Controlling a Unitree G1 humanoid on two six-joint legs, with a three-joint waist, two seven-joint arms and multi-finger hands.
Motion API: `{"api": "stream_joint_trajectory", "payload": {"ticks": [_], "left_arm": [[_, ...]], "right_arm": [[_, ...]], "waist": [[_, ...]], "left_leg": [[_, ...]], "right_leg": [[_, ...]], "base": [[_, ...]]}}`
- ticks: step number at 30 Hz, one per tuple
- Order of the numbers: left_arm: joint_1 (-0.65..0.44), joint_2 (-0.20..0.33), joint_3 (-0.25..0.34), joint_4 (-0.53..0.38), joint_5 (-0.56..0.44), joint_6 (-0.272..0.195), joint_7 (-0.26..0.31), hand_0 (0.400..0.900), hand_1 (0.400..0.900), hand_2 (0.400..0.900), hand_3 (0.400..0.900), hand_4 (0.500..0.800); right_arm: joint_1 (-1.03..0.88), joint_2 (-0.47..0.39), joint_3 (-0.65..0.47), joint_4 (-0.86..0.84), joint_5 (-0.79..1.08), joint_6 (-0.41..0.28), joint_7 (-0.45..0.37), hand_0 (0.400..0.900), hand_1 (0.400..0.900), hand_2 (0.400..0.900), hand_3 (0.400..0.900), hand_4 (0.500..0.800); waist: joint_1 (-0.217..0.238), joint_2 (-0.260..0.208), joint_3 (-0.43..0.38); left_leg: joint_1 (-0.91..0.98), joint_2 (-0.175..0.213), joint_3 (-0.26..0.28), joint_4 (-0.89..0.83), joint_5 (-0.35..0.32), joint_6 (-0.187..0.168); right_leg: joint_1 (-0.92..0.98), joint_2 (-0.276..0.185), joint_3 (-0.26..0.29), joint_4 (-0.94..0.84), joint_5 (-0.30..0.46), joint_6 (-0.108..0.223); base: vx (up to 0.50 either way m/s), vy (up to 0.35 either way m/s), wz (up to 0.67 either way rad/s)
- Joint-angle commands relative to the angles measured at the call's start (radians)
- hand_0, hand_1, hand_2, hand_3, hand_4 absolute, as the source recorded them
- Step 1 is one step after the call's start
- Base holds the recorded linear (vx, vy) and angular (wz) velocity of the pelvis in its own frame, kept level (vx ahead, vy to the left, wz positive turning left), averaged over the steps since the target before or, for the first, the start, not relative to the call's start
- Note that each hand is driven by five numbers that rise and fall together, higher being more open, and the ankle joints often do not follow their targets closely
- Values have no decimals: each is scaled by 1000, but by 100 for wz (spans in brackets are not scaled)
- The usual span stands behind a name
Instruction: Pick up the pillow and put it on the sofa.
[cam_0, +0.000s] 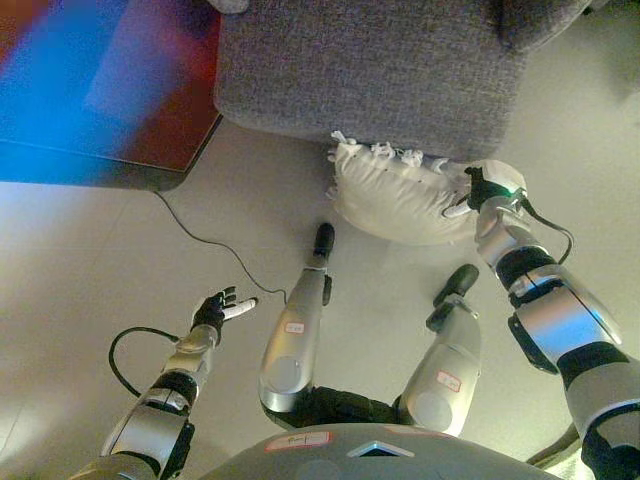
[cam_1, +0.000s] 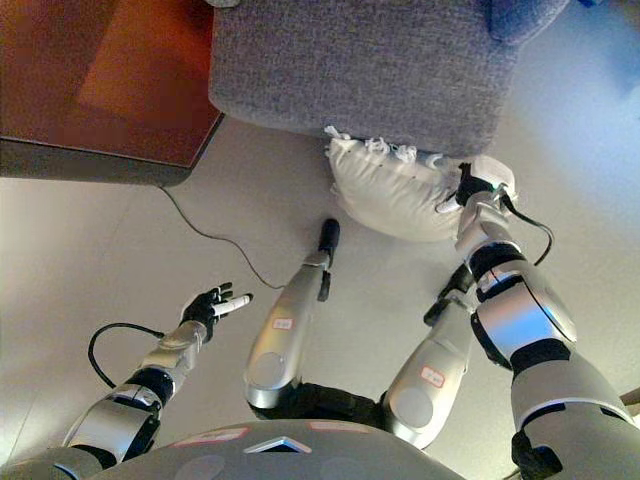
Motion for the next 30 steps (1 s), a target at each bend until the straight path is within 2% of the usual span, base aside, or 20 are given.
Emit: {"api": "stream_joint_trajectory", "payload": {"ticks": [1, 10, 14, 23, 30], "left_arm": [[57, 69, 4, -27, -55, -31, 1, 900, 900, 900, 900, 800], [104, 64, 6, -70, -122, -44, 4, 900, 900, 900, 900, 800], [134, 71, 18, -85, -143, -54, 0, 900, 900, 900, 900, 800], [190, 75, 33, -138, -155, -107, -23, 900, 900, 900, 900, 800], [218, 68, 23, -158, -172, -121, -31, 900, 900, 900, 900, 800]], "right_arm": [[-89, -114, 20, -46, -24, 1, -23, 900, 900, 900, 900, 800], [-204, -171, 50, -41, -33, -17, 7, 900, 900, 900, 900, 800], [-271, -192, 76, -57, 10, -39, 52, 900, 900, 900, 900, 800], [-364, -213, 89, -64, 89, -64, 135, 900, 900, 900, 900, 800], [-416, -211, 110, -55, 82, -74, 133, 900, 900, 900, 900, 800]], "waist": [[-2, 47, 8], [9, 89, 28], [16, 107, 28], [38, 129, 28], [46, 151, 28]], "left_leg": [[1, 44, -16, -20, 1, 14], [-109, 34, -20, 47, -6, 16], [-178, 27, -20, 89, -13, 19], [-294, 33, -24, 139, -7, 26], [-361, 29, -30, 170, -9, 27]], "right_leg": [[-34, -56, 62, -34, 50, 48], [-145, -59, 100, 20, 40, 44], [-220, -49, 123, 67, 25, 34], [-348, -36, 145, 144, -2, 22], [-428, -23, 173, 194, -15, 11]], "base": [[-42, 78, 3], [-32, 57, 3], [-41, 77, 3], [-51, 37, 4], [-26, 48, 0]]}}
